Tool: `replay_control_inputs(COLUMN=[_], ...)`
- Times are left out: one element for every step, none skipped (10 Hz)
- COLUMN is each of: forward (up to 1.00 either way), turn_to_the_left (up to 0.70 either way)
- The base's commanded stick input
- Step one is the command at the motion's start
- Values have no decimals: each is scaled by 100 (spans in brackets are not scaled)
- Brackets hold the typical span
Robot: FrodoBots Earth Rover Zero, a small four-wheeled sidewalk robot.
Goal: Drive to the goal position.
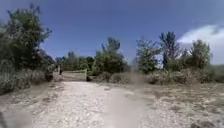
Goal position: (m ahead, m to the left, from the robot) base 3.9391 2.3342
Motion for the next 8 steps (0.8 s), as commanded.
replay_control_inputs(forward=[45, 45, 45, 45, 45, 45, 45, 45], turn_to_the_left=[2, 2, 2, 2, 2, 2, 2, 27])
